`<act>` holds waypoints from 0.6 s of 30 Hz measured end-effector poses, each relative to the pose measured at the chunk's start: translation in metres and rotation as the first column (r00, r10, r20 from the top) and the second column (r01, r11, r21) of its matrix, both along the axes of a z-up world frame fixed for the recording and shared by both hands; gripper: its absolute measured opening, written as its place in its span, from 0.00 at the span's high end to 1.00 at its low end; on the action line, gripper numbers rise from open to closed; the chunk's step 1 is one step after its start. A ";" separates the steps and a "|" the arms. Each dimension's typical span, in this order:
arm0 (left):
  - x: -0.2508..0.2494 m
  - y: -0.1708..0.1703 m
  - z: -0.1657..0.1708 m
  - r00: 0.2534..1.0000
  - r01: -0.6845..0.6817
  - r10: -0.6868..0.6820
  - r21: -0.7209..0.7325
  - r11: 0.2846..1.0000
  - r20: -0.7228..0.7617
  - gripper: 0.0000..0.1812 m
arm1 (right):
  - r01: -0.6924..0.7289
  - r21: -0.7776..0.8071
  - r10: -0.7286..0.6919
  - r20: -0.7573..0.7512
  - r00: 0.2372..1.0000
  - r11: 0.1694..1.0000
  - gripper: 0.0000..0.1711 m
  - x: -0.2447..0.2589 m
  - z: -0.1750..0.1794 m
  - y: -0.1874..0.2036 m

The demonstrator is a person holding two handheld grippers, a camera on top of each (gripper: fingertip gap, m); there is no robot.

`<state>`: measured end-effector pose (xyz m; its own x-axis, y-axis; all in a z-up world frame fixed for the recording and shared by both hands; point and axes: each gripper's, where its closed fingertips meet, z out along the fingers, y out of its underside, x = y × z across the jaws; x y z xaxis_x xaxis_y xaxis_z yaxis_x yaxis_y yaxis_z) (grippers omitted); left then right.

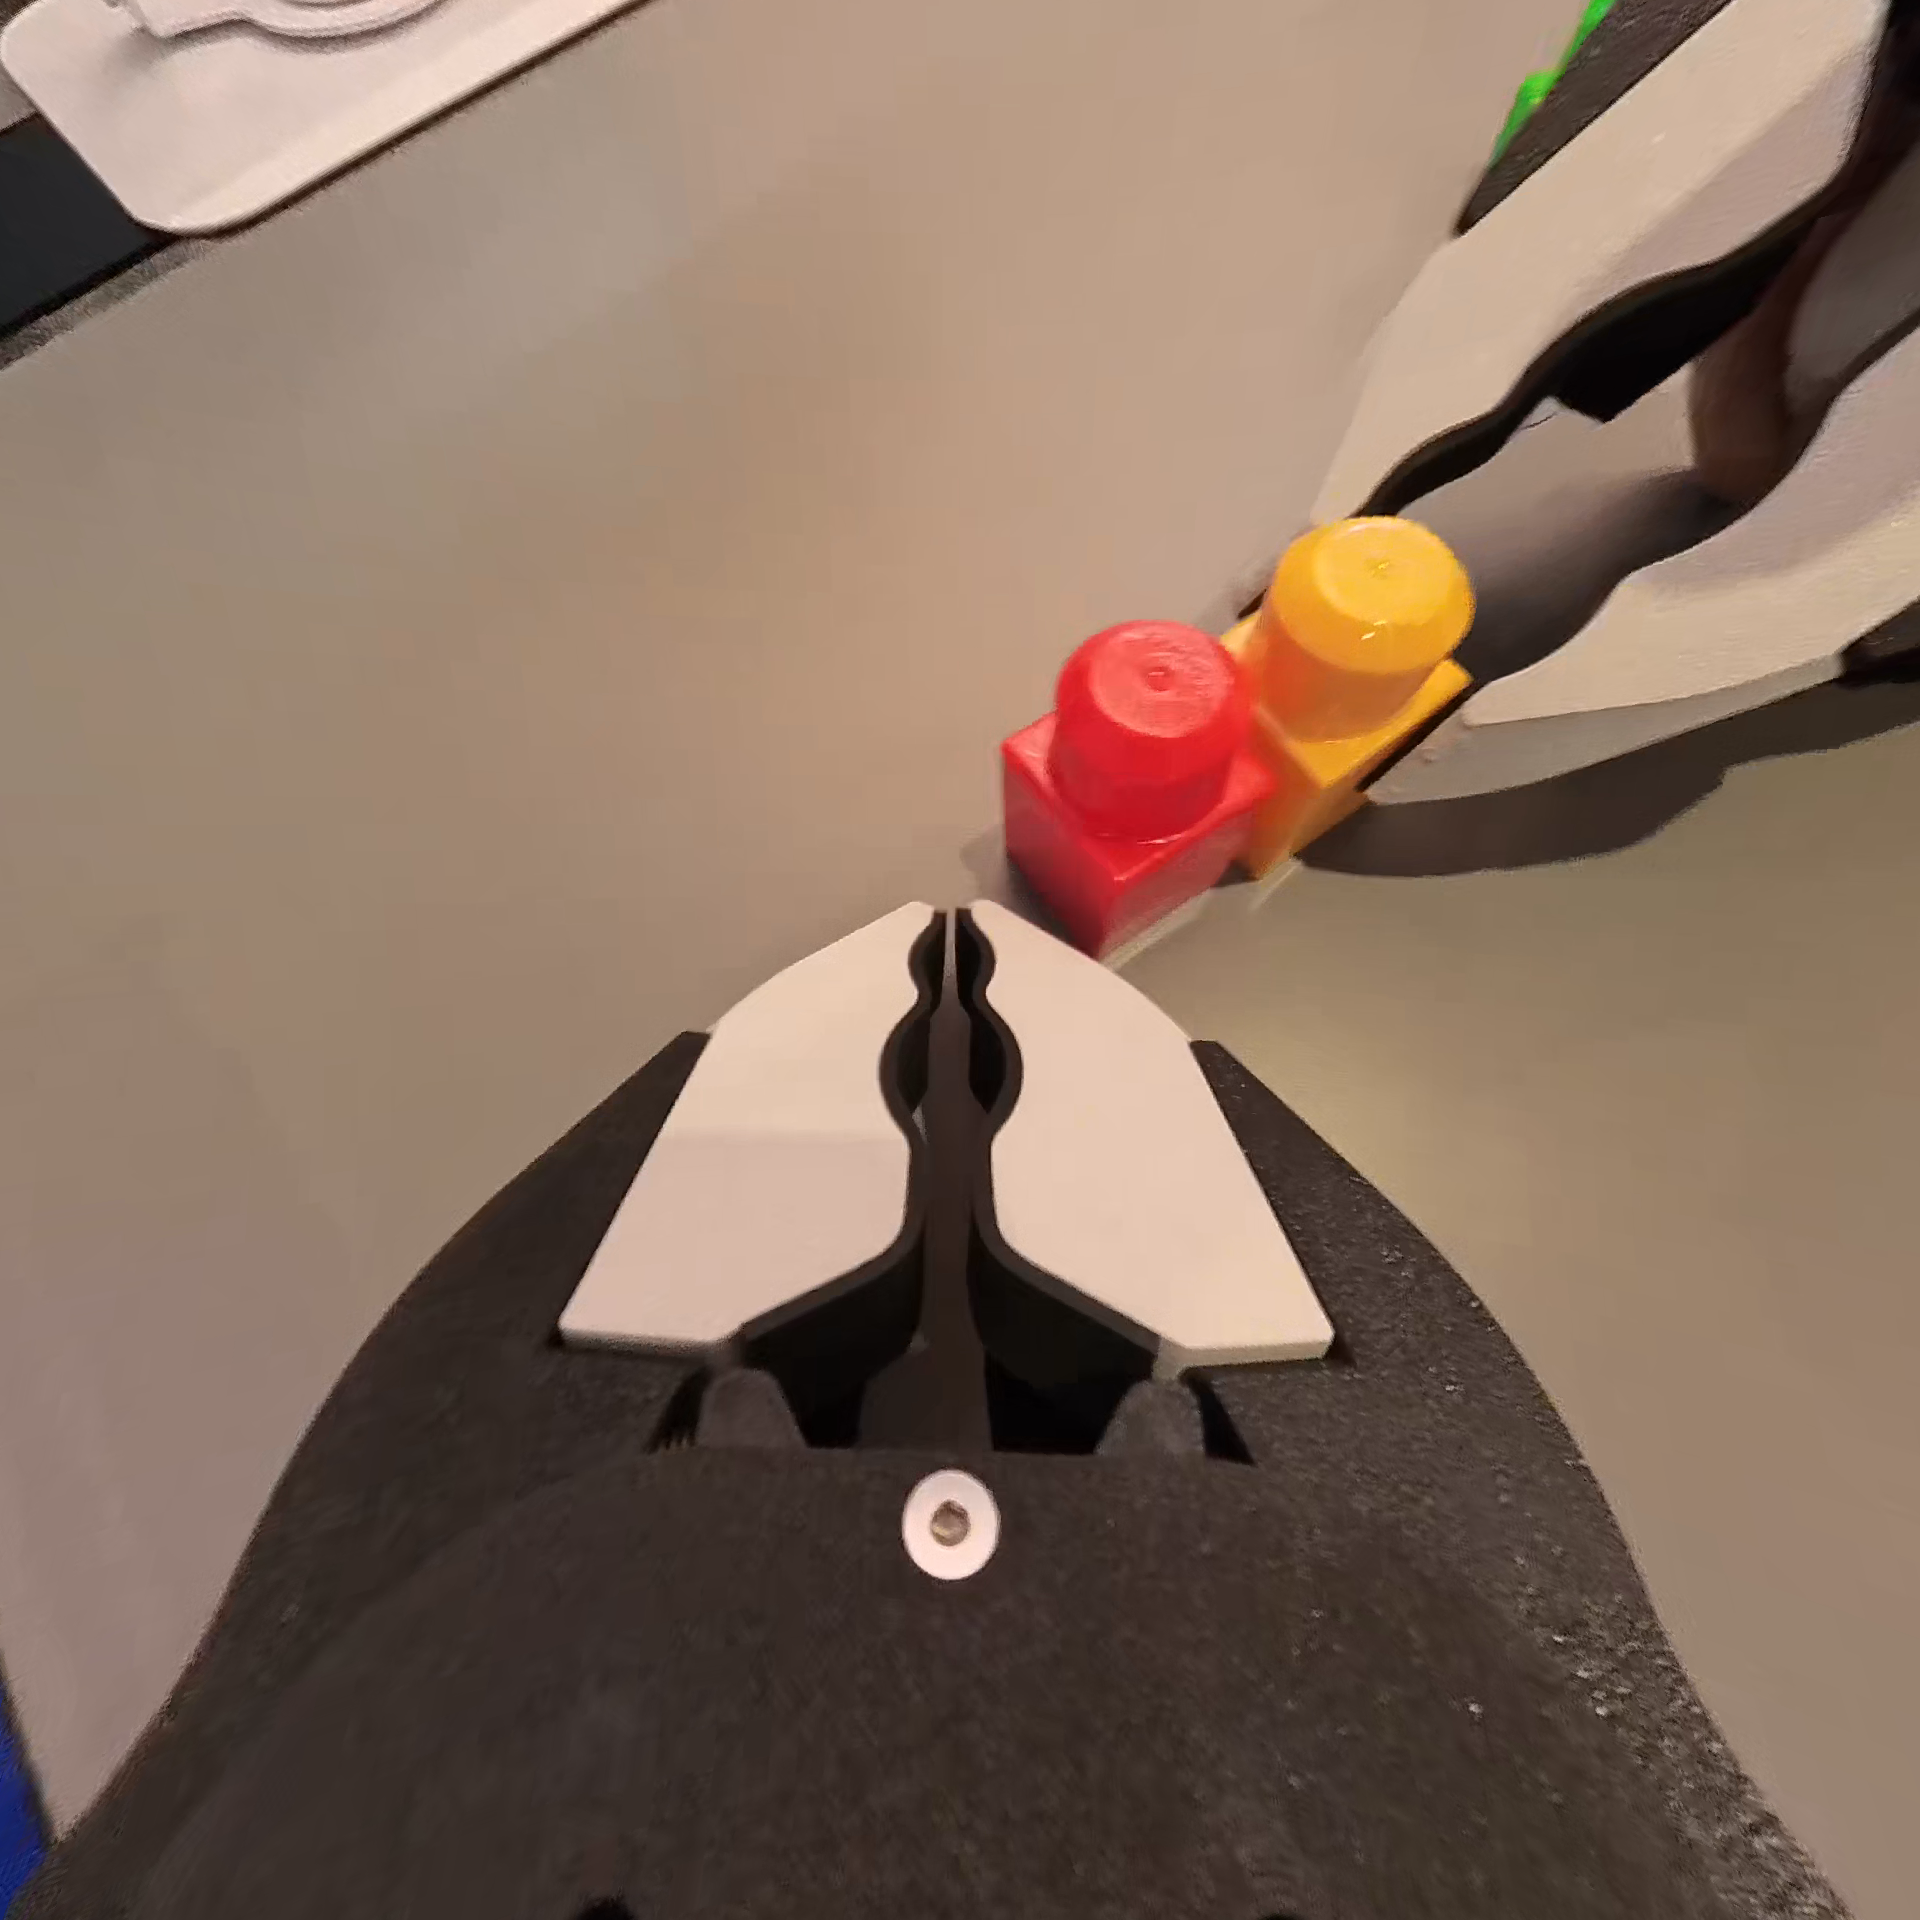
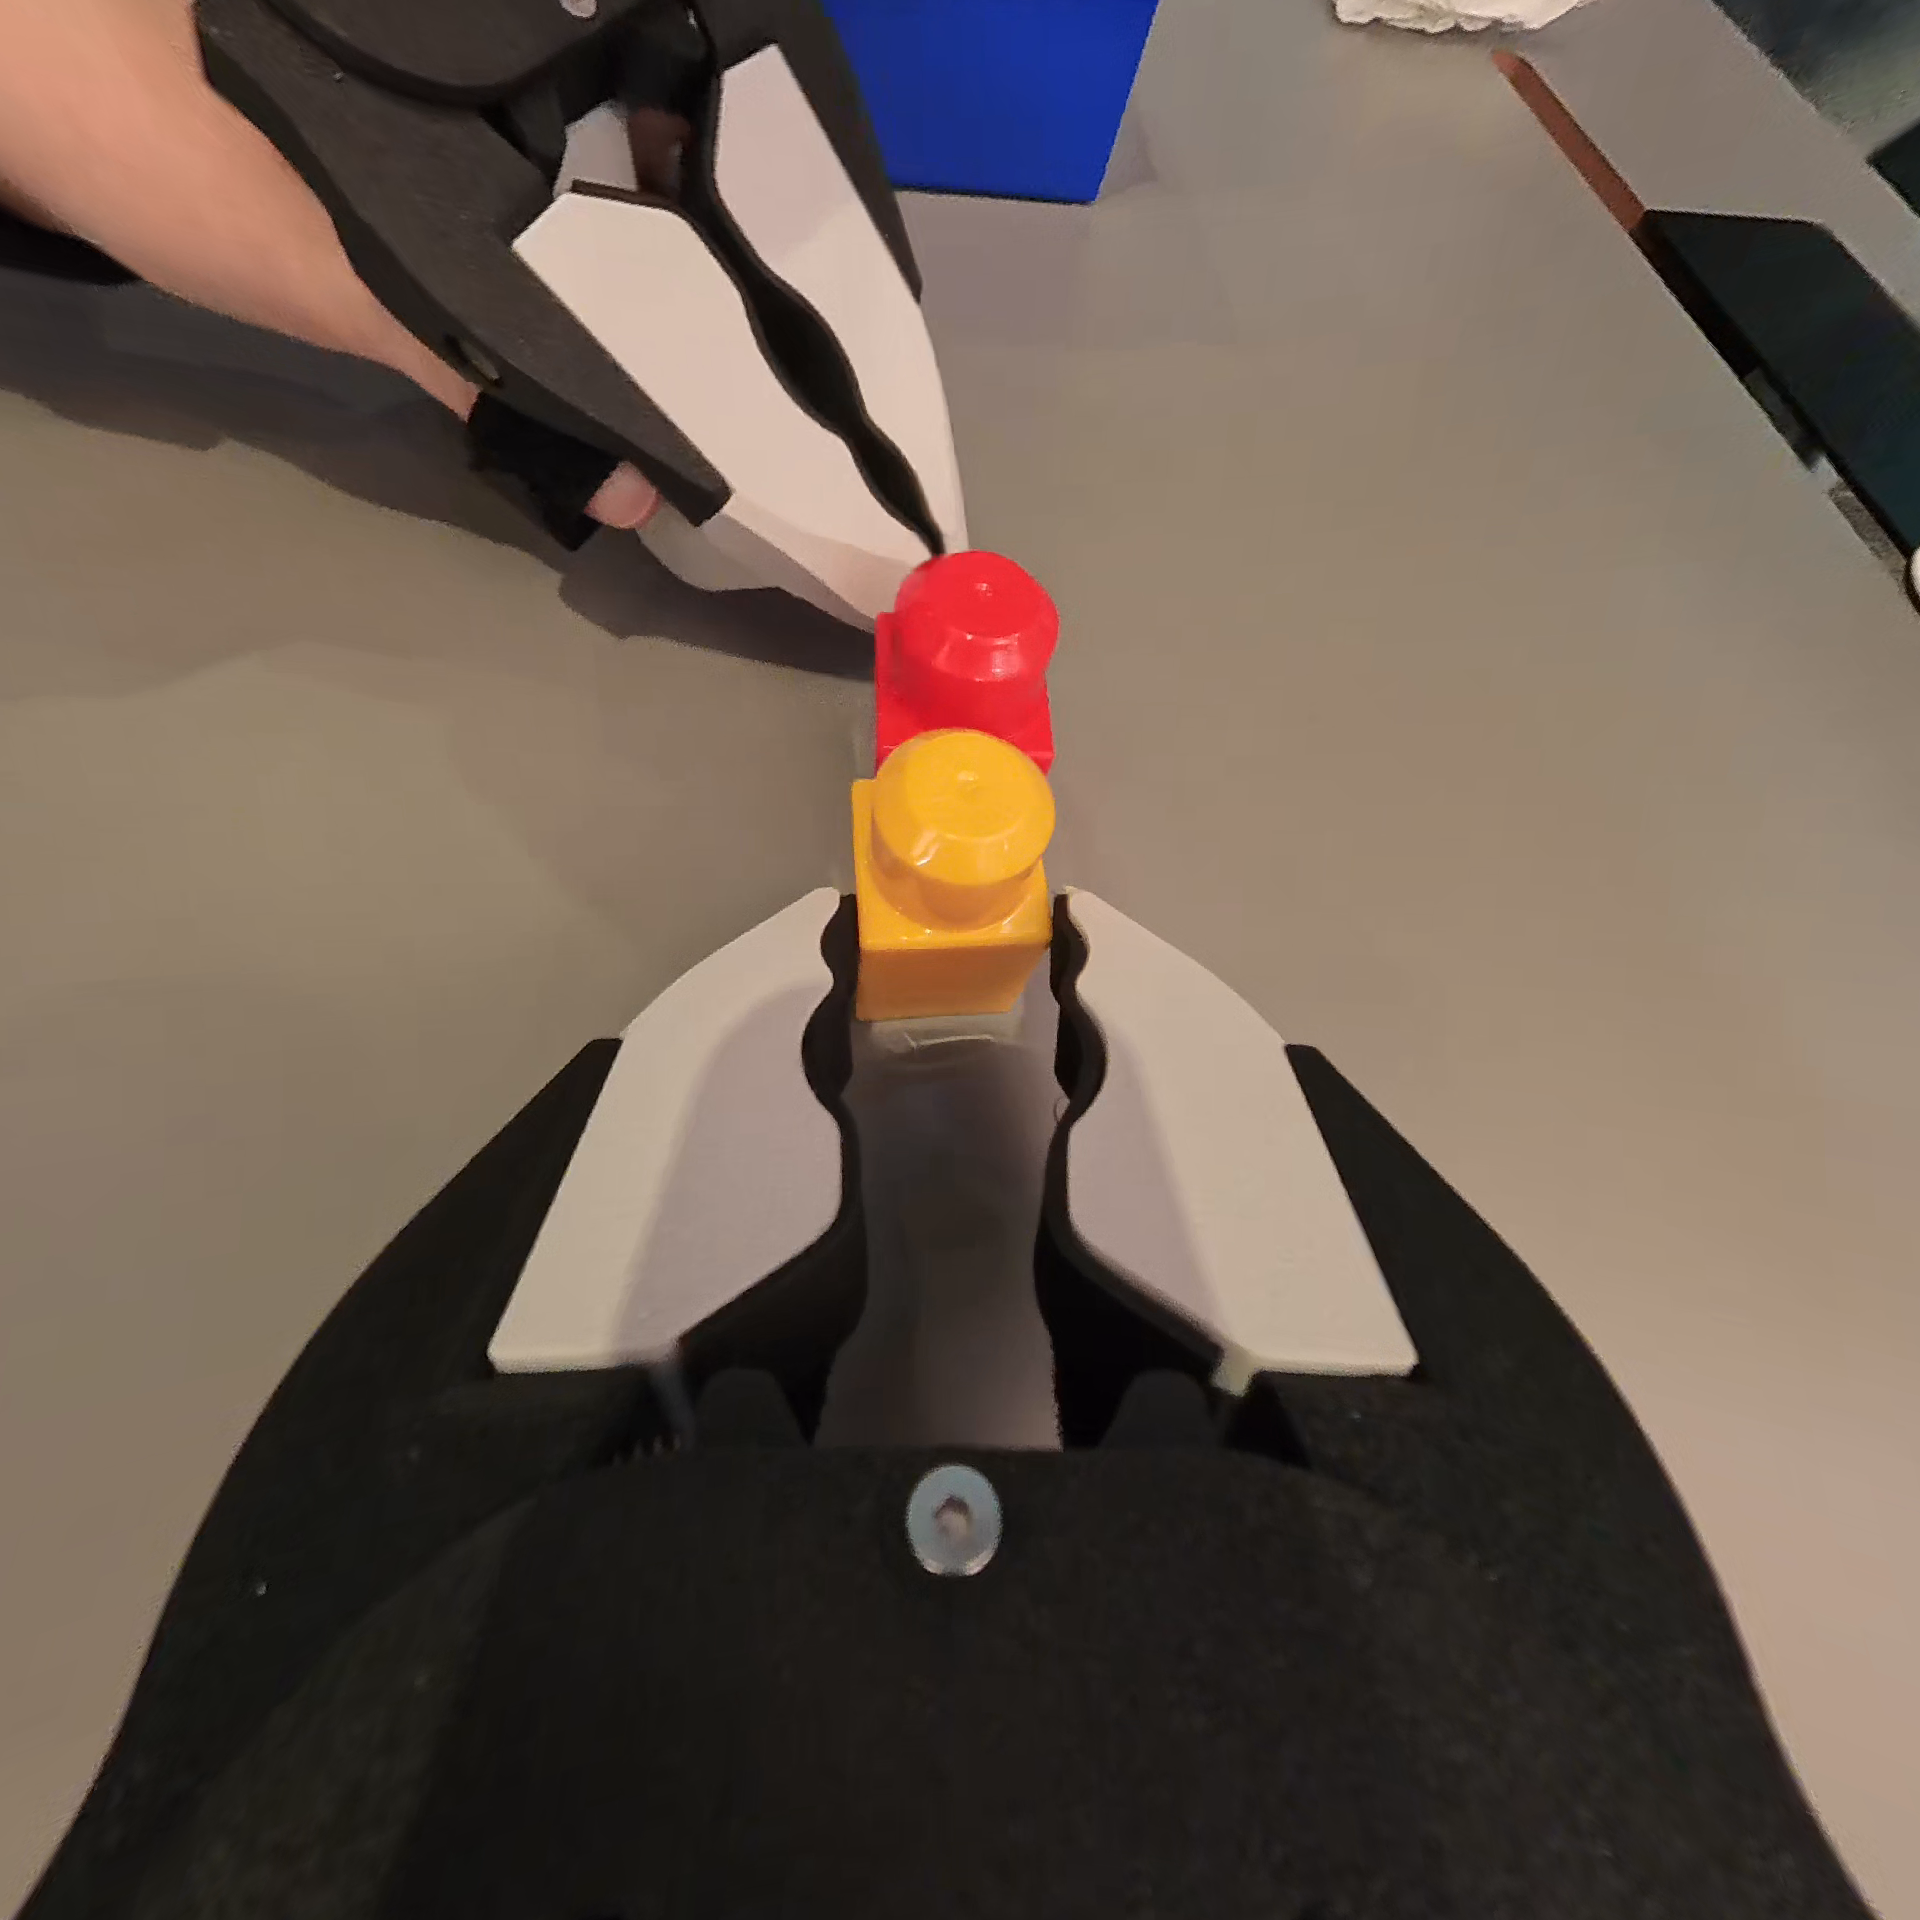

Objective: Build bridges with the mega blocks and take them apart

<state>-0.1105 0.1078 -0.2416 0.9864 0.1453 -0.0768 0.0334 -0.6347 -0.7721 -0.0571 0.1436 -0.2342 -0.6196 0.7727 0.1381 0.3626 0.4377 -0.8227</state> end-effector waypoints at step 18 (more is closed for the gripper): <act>0.008 0.002 -0.004 0.997 0.025 -0.025 -0.010 1.000 0.079 1.00 | -0.084 -0.002 0.084 0.000 0.996 0.996 0.80 -0.008 0.000 -0.006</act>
